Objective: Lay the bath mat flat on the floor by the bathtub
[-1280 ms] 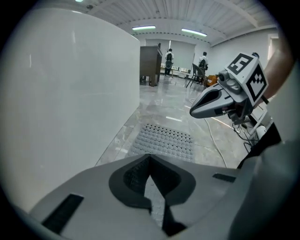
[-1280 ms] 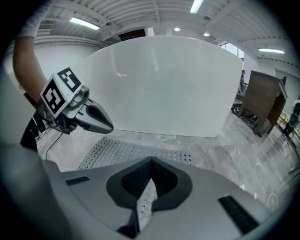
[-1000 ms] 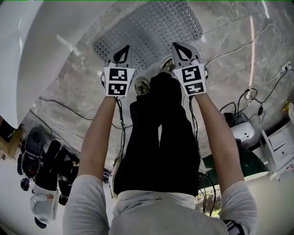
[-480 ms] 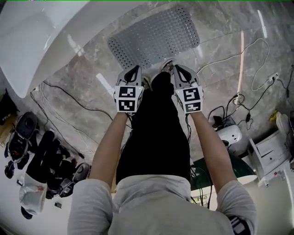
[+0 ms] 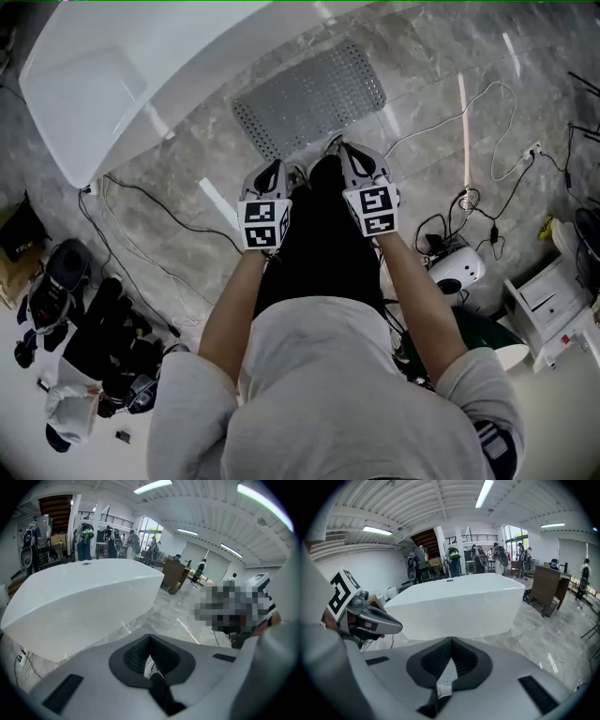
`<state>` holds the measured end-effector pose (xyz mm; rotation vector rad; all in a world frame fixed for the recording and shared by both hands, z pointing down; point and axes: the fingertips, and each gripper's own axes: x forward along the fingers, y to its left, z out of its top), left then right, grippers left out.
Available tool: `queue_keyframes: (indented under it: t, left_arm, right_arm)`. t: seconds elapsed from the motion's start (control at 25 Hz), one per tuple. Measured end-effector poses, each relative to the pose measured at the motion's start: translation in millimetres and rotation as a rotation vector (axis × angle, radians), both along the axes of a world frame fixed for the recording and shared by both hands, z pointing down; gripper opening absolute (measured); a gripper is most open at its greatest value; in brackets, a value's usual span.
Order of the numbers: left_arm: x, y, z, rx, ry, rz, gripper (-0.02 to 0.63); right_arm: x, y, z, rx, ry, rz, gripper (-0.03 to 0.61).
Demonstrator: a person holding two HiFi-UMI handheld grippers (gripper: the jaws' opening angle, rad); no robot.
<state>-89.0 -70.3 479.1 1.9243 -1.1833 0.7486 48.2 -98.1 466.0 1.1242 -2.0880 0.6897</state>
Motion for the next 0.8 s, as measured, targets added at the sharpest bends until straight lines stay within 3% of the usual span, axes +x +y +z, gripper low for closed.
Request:
queue_keyframes:
  t: [0.48, 0.8]
  left_arm:
    - [-22.2, 25.0, -97.9, 0.121, 0.019, -0.128, 0.011]
    - [-22.0, 44.8, -159.2, 0.248, 0.05, -0.052, 0.011]
  right_arm:
    - [-10.3, 28.7, -96.9, 0.091, -0.003, -0.027, 0.005]
    - [-45.3, 46.3, -166.6, 0.239, 0.004, -0.108, 0.005]
